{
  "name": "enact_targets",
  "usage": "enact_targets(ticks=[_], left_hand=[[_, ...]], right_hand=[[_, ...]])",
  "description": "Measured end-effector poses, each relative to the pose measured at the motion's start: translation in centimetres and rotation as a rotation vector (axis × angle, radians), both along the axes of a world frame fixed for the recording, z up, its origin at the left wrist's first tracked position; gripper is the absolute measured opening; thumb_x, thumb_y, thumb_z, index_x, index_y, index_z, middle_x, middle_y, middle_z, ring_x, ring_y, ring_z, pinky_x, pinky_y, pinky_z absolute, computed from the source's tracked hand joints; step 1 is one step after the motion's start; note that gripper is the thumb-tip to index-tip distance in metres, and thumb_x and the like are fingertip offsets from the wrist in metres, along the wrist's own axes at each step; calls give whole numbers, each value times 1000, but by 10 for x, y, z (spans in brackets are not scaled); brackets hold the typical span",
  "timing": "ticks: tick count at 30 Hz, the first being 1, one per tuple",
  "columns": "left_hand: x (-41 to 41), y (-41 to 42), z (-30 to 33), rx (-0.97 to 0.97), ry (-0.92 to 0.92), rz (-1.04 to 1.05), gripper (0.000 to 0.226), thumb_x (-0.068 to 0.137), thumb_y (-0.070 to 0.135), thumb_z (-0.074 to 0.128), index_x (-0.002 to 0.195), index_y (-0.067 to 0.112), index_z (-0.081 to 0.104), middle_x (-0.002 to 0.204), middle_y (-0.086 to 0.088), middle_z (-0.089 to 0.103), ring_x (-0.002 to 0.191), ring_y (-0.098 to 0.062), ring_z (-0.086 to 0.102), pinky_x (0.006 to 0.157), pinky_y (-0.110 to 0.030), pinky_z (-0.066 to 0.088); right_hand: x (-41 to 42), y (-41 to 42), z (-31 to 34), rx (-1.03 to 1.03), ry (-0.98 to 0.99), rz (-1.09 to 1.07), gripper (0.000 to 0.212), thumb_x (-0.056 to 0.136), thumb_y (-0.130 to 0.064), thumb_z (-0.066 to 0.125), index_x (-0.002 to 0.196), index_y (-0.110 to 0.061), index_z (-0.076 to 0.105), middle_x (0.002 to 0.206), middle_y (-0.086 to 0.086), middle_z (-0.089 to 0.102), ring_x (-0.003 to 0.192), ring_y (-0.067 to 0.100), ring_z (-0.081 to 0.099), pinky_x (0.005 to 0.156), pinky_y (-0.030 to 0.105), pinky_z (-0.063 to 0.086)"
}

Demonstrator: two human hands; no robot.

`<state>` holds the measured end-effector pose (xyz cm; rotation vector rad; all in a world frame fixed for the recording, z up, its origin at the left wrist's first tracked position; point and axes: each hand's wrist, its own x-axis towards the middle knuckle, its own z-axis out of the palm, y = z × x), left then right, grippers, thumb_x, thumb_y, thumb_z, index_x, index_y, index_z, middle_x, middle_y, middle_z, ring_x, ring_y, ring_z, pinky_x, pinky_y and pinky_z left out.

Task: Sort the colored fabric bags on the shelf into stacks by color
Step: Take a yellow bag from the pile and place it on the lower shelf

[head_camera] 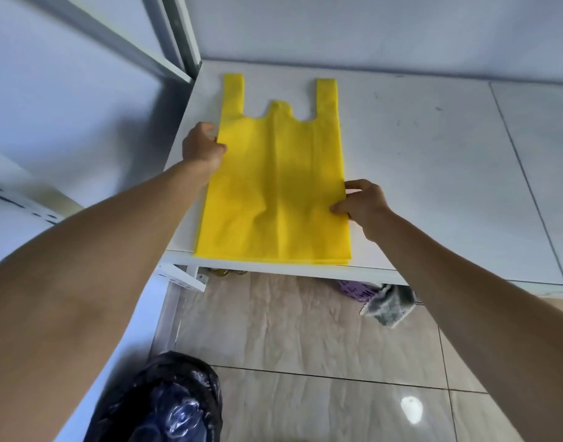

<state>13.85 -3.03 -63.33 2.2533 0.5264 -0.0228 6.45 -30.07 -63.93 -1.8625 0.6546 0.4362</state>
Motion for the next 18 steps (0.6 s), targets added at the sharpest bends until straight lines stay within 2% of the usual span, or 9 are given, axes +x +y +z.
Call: enact_targets(ticks=[4, 7, 9, 10, 14, 18], left_hand=[[-9, 3, 12, 54, 41, -43, 52, 89, 16, 56, 140, 12, 45, 143, -10, 48, 130, -27, 48, 105, -35, 42], [-29, 5, 27, 97, 42, -110, 49, 89, 14, 54, 137, 10, 49, 141, -11, 51, 129, -28, 49, 107, -37, 41], [-46, 2, 42, 145, 54, -190, 45, 90, 13, 53, 135, 9, 51, 139, -12, 52, 128, -29, 50, 106, -39, 42], [-56, 0, 53, 183, 48, -237, 43, 91, 14, 52, 134, 8, 52, 139, -13, 53, 127, -30, 50, 105, -39, 42], [-99, -14, 106, 349, 53, -456, 43, 95, 24, 49, 135, 10, 51, 139, -14, 51, 127, -32, 50, 104, -40, 42], [-148, -31, 176, 433, 85, -556, 47, 97, 34, 45, 138, 12, 48, 145, -9, 45, 131, -29, 45, 107, -43, 38]], right_hand=[[-11, -3, 10, -1, 12, 35, 76, 65, 4, 79, 131, -17, 50, 127, 14, 56, 112, 33, 58, 98, 44, 50], [-31, -7, 31, -42, 27, 145, 66, 71, -1, 77, 131, -14, 52, 124, 16, 58, 101, 28, 60, 93, 39, 51], [-48, -12, 49, -216, 1, 273, 55, 79, -9, 70, 131, -13, 53, 122, 13, 60, 97, 26, 58, 82, 31, 48], [-55, -14, 63, -325, -28, 344, 51, 83, -14, 66, 132, -14, 52, 124, 12, 59, 102, 27, 58, 83, 31, 46], [-78, -22, 126, -702, -102, 630, 46, 92, -27, 50, 137, -16, 45, 137, 11, 47, 123, 30, 48, 97, 37, 41], [-107, -24, 212, -884, -196, 755, 47, 96, -33, 41, 141, -18, 41, 144, 7, 42, 130, 28, 41, 103, 39, 36]])
